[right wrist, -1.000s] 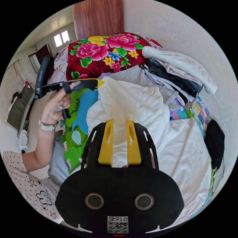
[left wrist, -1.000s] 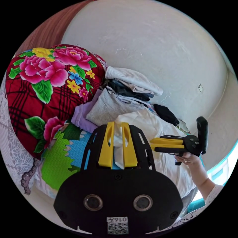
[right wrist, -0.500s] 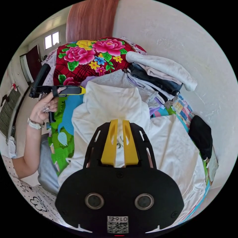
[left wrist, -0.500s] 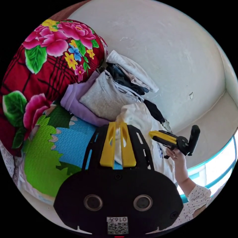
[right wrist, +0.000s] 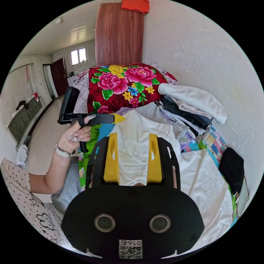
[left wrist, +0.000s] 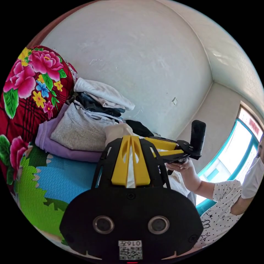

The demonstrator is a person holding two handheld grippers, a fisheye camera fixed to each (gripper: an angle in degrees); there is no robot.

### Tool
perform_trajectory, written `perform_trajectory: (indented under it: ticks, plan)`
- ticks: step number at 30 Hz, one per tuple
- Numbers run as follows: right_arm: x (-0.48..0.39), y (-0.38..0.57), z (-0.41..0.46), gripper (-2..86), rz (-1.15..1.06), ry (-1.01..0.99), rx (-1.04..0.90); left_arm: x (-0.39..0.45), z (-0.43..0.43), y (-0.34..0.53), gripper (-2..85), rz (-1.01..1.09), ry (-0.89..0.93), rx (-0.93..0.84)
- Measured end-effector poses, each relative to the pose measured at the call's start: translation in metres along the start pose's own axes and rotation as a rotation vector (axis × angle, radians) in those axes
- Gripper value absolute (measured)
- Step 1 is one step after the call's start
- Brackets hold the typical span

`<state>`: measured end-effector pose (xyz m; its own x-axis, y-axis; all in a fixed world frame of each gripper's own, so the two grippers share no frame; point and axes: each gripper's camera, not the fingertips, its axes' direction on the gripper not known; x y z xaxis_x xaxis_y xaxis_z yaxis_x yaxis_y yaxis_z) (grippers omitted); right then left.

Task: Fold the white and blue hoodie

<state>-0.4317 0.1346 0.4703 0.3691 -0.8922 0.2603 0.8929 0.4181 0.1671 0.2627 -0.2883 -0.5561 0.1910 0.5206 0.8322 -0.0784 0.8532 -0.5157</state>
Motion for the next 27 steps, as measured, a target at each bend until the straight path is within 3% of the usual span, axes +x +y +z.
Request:
perform_trajectory:
  ticks: [3,9,13,19,27]
  plan:
    - [-0.017,0.006,0.02,14.9,0.026,0.003,-0.062,0.012,0.004,-0.006,-1.0,0.018,0.004,-0.002]
    - [-0.045,0.029,0.024,13.5,0.136,0.231,0.019,0.043,0.009,-0.02,-1.0,0.072,-0.024,-0.002]
    - [-0.036,0.048,0.015,6.4,0.221,0.315,0.084,0.063,0.01,-0.029,-1.0,0.104,-0.03,0.011]
    - [0.007,0.085,-0.018,2.0,0.27,0.172,0.112,0.077,-0.003,-0.046,-0.9,0.053,-0.094,0.089]
    - [0.073,0.151,-0.099,1.5,0.388,0.082,0.211,0.125,0.043,-0.083,-1.0,0.094,-0.053,-0.073]
